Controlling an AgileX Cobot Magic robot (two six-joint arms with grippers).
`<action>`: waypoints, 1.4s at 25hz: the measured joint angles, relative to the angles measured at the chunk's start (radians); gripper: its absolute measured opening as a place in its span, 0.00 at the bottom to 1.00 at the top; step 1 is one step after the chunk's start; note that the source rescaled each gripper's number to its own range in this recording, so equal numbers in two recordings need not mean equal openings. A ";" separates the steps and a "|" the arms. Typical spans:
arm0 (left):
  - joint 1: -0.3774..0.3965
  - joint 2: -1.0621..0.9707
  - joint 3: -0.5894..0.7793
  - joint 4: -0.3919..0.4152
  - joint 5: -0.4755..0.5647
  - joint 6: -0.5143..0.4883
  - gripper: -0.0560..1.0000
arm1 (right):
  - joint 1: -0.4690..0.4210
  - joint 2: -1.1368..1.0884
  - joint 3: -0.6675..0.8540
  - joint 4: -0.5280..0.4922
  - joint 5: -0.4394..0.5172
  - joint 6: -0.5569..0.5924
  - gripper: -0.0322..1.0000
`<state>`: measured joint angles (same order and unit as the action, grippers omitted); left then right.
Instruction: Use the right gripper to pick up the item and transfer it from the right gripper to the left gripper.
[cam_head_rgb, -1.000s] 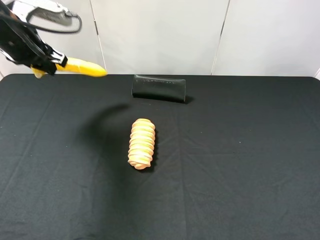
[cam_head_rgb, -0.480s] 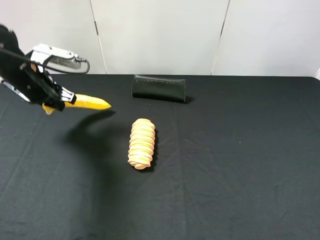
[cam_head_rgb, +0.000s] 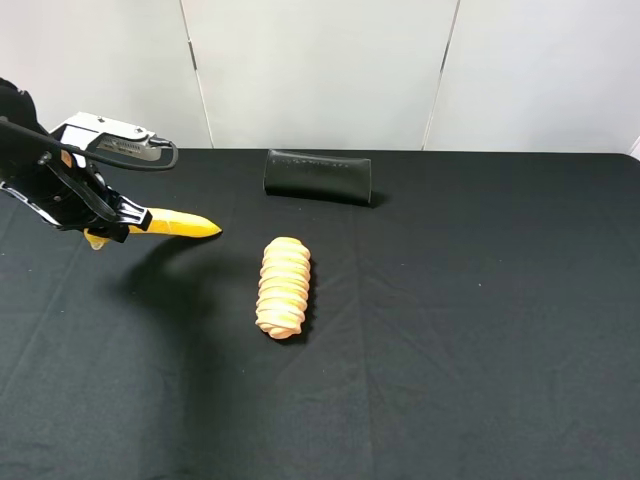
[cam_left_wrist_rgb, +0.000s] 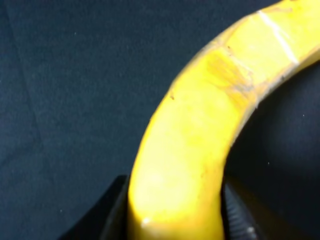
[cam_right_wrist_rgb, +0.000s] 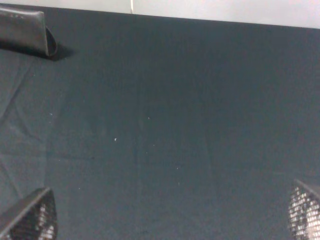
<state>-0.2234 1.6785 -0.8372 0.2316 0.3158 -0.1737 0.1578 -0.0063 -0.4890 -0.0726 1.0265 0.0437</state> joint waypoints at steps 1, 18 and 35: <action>0.000 0.000 0.001 0.000 -0.002 0.000 0.29 | 0.000 0.000 0.000 0.000 0.000 0.000 1.00; 0.000 -0.115 0.001 0.000 0.126 0.000 1.00 | 0.000 0.000 0.000 0.000 0.000 0.000 1.00; 0.000 -0.775 0.001 0.008 0.398 0.004 1.00 | 0.000 0.000 0.000 0.000 0.000 0.000 1.00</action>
<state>-0.2234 0.9036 -0.8364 0.2391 0.7137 -0.1698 0.1578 -0.0063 -0.4890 -0.0726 1.0265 0.0437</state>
